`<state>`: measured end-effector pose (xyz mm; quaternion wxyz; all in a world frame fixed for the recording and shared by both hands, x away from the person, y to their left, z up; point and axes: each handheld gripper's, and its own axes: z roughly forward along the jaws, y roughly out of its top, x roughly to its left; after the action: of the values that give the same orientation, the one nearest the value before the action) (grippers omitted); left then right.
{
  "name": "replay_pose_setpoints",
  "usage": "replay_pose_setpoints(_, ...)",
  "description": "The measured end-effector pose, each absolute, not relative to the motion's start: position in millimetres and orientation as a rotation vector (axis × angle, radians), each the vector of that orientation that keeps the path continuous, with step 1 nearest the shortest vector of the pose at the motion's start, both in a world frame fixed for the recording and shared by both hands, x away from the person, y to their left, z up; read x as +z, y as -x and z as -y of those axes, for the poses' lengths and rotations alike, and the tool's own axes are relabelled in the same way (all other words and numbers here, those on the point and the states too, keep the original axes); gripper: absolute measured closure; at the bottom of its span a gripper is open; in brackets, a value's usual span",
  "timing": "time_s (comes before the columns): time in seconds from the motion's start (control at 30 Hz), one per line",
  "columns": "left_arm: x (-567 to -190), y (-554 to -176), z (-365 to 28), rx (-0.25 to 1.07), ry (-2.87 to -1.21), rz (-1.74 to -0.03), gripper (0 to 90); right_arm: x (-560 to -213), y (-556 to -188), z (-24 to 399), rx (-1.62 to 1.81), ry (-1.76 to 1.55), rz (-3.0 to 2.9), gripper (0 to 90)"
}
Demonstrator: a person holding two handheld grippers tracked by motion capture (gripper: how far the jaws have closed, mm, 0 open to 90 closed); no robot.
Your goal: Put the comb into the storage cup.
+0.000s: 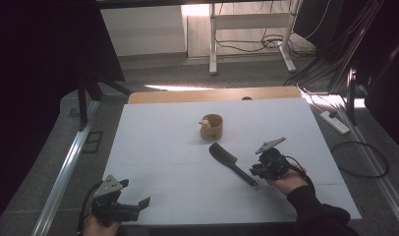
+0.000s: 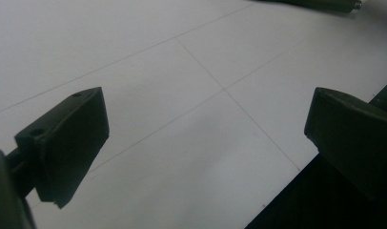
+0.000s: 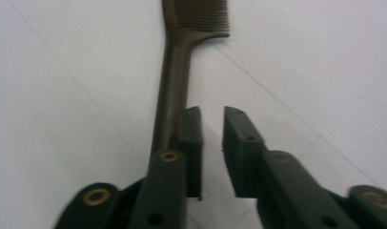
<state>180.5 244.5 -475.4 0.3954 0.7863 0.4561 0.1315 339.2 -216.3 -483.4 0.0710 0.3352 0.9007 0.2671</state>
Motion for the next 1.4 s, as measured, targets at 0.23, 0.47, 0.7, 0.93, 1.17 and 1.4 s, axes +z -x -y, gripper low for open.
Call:
replay_pose_setpoints(0.23,-475,-181,-245,0.329,-1.990,-1.157,2.0,-475,-340,218,0.826,-1.049,-2.660,52.8)
replay_pose_setpoints(0.47,-476,-181,-245,0.329,-1.992,-1.159,2.0,-470,-340,212,0.842,-1.059,-2.671,25.5)
replay_pose_setpoints(0.7,-476,-181,-245,0.331,-1.997,-1.156,2.0,-470,-341,205,0.873,-1.045,-2.684,9.4)
replay_pose_setpoints(0.93,-476,-181,-244,0.332,-1.996,-1.156,2.0,-470,-342,198,0.869,-1.038,-2.674,0.0)
replay_pose_setpoints(1.17,-475,-181,-244,0.331,-1.999,-1.154,2.0,-471,-343,191,0.850,-1.001,-2.682,0.0)
replay_pose_setpoints(1.4,-476,-181,-244,0.332,-1.998,-1.155,2.0,-475,-343,182,0.841,-0.996,-2.704,0.0)
